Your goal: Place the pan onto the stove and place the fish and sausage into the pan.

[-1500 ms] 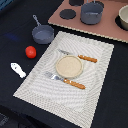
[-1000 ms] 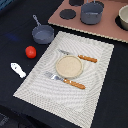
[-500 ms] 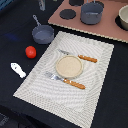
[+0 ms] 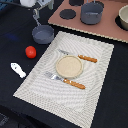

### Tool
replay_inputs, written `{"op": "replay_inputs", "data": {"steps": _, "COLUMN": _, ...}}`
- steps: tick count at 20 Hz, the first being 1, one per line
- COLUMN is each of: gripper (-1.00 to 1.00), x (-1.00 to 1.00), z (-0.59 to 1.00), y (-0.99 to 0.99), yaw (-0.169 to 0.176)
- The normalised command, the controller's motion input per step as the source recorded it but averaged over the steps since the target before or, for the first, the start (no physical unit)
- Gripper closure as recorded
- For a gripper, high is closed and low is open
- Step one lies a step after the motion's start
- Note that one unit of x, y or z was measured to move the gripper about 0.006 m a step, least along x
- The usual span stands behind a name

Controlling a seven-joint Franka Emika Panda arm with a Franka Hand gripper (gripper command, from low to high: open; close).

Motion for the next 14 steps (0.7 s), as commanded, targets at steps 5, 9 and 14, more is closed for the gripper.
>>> {"op": "replay_inputs", "data": {"steps": 5, "gripper": -1.0, "x": -0.52, "z": -0.56, "y": -0.14, "yaw": -0.053}}
{"op": "replay_inputs", "data": {"steps": 9, "gripper": -1.0, "x": -0.38, "z": -0.57, "y": -0.14, "yaw": -0.051}}
{"op": "replay_inputs", "data": {"steps": 14, "gripper": -1.0, "x": -0.21, "z": -0.46, "y": -0.07, "yaw": -0.058}}
